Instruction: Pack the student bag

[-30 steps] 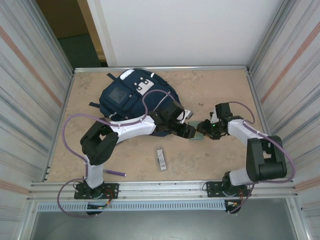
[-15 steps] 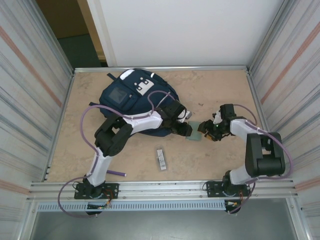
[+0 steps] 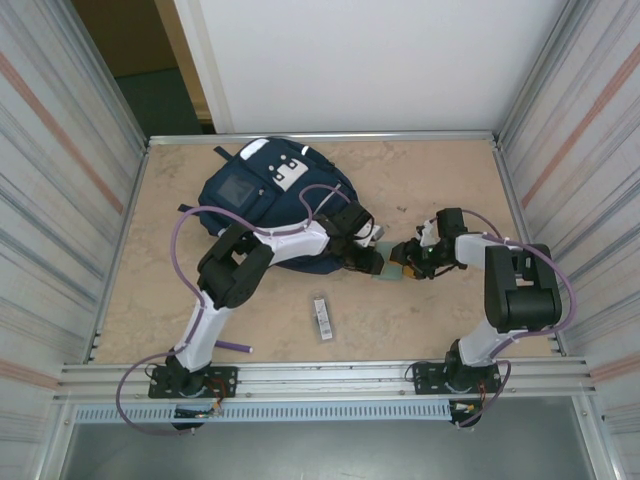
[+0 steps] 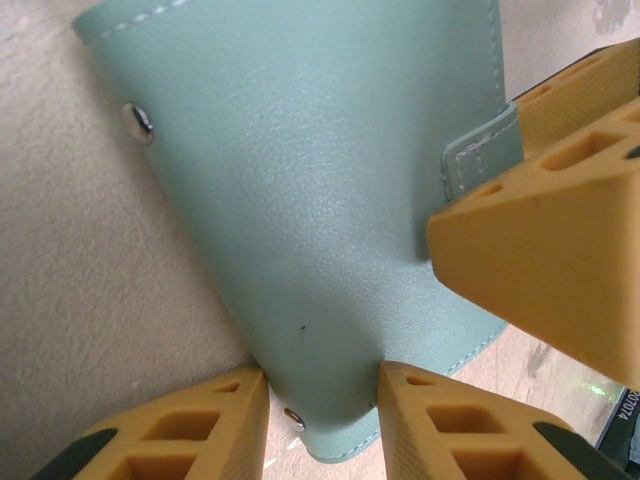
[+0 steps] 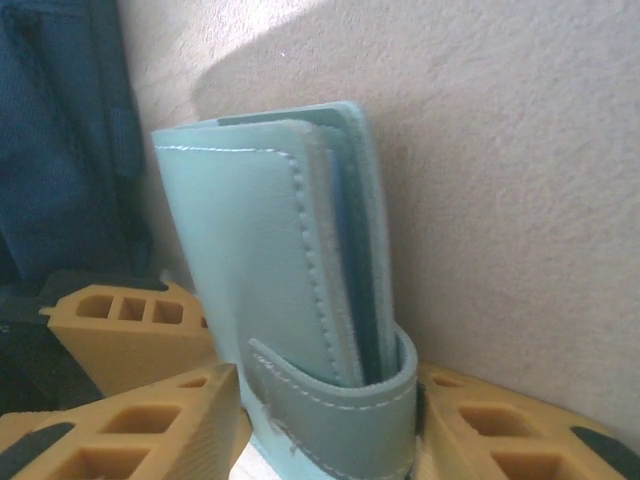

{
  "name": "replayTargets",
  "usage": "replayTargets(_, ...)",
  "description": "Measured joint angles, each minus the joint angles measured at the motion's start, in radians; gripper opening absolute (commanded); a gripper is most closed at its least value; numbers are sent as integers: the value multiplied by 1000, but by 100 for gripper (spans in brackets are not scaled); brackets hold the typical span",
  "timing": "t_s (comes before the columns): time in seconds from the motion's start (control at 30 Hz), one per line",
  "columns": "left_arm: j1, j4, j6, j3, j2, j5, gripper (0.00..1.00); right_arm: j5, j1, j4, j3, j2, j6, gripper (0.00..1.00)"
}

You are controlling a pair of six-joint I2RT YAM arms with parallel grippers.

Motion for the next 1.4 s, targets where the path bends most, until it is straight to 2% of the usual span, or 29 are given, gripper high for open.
replayTargets(0.13,16,0,11,-12,-6,31,43,-3,41,33,-4,8,-4,28)
replayTargets(0.27,19,-13,25,-19,-22,34,45,-20,60,67,-11,-11,-2,18)
replayTargets(0.4,18,-22,44,-61,-78,37,45,-8,67,60,-56,-88,-1,14)
replayTargets(0.53,6,-65,92,-83,-191,8,46,42,60,-2,-98,-226,5,8)
replayTargets(0.67,-5,-115,163,-82,-338,-84,48,105,37,-59,-99,-367,5,7)
replayTargets(0.83,13,-170,266,-76,-468,-279,43,164,3,-125,-96,-496,5,8)
replayTargets(0.93,65,-192,304,-75,-457,-349,45,176,2,-162,-84,-520,5,8)
replayTargets(1.1,159,-188,352,-75,-376,-419,56,189,2,-193,-83,-555,5,7)
replayTargets(1.27,175,-192,397,-31,-258,-483,59,185,9,-215,-83,-552,4,7)
replayTargets(1.4,171,-193,426,22,-171,-512,56,182,30,-217,-83,-544,4,7)
